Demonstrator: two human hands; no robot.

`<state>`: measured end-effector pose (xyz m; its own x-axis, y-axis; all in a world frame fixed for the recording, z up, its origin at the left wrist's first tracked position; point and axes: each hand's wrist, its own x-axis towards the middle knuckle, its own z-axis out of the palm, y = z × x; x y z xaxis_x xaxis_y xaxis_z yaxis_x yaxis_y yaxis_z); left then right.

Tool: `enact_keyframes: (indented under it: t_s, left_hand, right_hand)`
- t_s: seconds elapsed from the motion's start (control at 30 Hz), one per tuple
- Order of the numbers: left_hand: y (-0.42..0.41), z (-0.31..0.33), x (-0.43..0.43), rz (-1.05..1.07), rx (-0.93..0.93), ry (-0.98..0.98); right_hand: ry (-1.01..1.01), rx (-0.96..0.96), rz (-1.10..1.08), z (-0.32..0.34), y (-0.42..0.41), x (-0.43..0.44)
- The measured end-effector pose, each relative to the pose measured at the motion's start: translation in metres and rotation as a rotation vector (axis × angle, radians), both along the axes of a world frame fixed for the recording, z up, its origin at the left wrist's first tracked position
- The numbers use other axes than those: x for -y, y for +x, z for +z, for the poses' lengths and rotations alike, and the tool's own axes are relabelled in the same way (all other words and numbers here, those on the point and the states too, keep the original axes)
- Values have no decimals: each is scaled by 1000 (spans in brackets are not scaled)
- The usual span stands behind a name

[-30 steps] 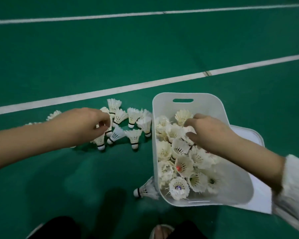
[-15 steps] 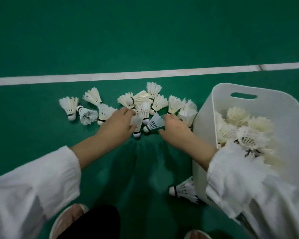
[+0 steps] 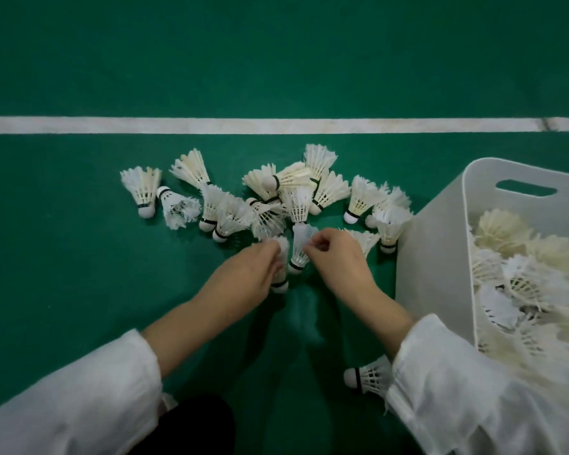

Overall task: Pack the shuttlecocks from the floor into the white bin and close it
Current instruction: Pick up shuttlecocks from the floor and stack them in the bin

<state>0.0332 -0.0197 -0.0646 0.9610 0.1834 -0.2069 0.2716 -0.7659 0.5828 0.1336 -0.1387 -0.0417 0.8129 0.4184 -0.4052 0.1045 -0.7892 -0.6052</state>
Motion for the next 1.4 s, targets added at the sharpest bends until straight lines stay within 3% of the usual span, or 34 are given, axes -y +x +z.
enact_keyframes:
  t_s: [0.2, 0.4, 0.67, 0.87, 1.13, 1.4]
  left_hand:
    - [-45, 17, -34, 175, -64, 250]
    - [-12, 12, -60, 109, -139, 517]
    - [-9, -1, -69, 13, -161, 575]
    - [-45, 12, -61, 21, -155, 493]
    - [-1, 98, -47, -103, -65, 494]
    - [77, 200, 32, -313, 95, 553]
  right_hand:
    - [83, 121, 129, 16, -16, 0]
    - [79, 149, 171, 21, -21, -8]
    - [18, 130, 220, 22, -25, -10]
    - [35, 132, 254, 31, -25, -4]
    - [33, 203, 438, 98, 2, 31]
    - [78, 337, 249, 185, 37, 140]
